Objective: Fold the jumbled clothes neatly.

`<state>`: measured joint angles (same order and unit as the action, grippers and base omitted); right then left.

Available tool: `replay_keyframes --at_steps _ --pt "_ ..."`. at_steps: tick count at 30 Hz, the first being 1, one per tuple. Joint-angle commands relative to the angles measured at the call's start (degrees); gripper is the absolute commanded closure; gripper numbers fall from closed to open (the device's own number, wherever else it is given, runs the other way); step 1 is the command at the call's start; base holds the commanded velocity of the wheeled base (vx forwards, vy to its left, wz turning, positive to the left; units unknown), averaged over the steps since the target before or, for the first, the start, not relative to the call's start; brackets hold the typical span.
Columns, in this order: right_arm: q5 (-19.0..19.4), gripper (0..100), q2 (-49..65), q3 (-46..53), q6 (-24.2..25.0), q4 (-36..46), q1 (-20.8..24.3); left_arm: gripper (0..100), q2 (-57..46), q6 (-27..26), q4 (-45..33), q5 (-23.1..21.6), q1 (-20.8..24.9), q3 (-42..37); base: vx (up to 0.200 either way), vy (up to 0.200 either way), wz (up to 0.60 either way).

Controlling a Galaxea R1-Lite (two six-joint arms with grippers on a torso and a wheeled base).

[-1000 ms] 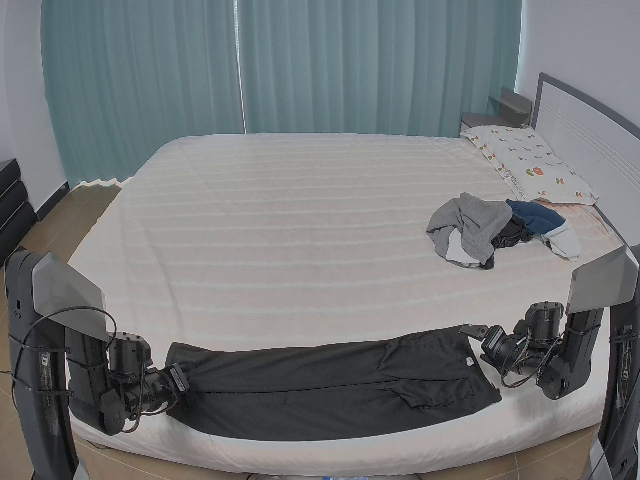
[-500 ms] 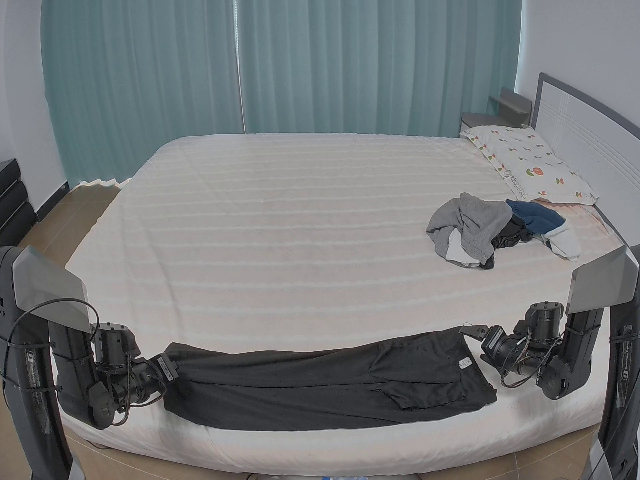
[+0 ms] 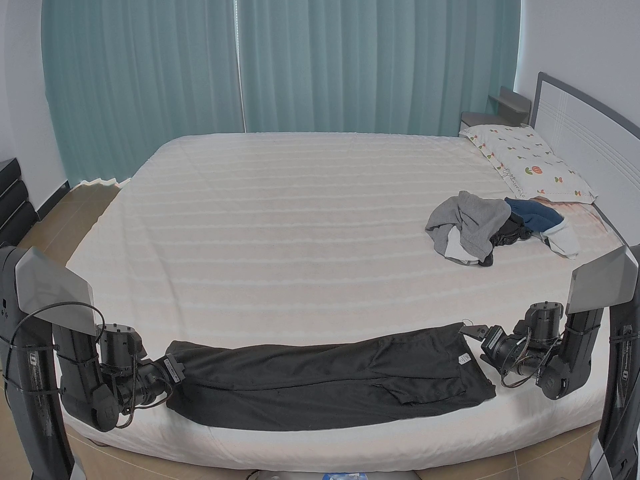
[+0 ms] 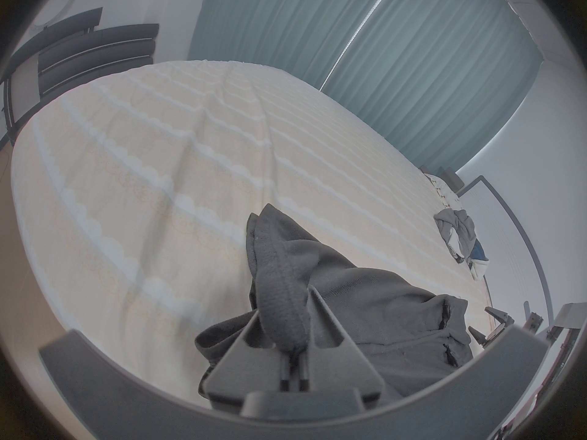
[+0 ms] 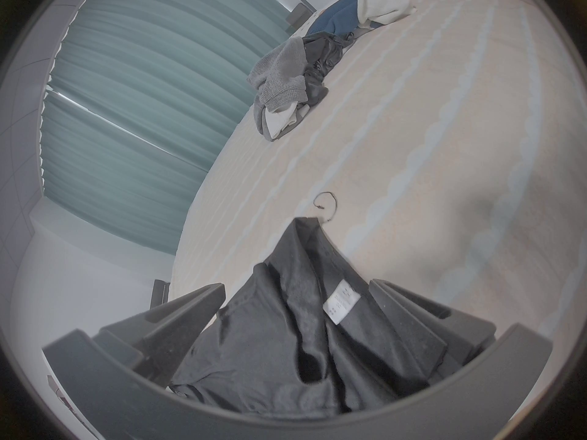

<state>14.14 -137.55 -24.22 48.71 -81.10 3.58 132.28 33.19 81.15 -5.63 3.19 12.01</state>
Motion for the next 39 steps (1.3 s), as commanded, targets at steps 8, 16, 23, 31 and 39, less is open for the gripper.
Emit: replay_keyframes --at_steps 8,16,23,31,39 --pt "0.01 0 -0.79 0.05 -0.11 -0.90 0.11 100 -0.27 4.60 0.23 -1.49 1.11 1.18 0.000 0.000 0.00" --pt "0.01 0 -0.79 0.32 -0.11 -1.25 0.20 100 -2.73 8.11 0.15 -1.31 3.49 2.32 0.000 -0.075 0.00" --pt "0.01 0 -1.14 0.49 -0.20 -1.95 0.11 100 -8.71 8.55 -0.47 -0.52 7.97 2.32 0.000 -0.200 0.00" --pt "0.01 0 -1.14 0.49 -0.55 -1.95 0.20 100 -16.79 8.64 -14.36 1.33 13.15 8.56 0.000 -0.200 0.00" --pt "-0.08 0 -1.23 0.49 -0.64 -1.95 0.20 100 -22.42 14.97 -39.76 4.05 20.98 23.76 0.000 -0.200 0.00"
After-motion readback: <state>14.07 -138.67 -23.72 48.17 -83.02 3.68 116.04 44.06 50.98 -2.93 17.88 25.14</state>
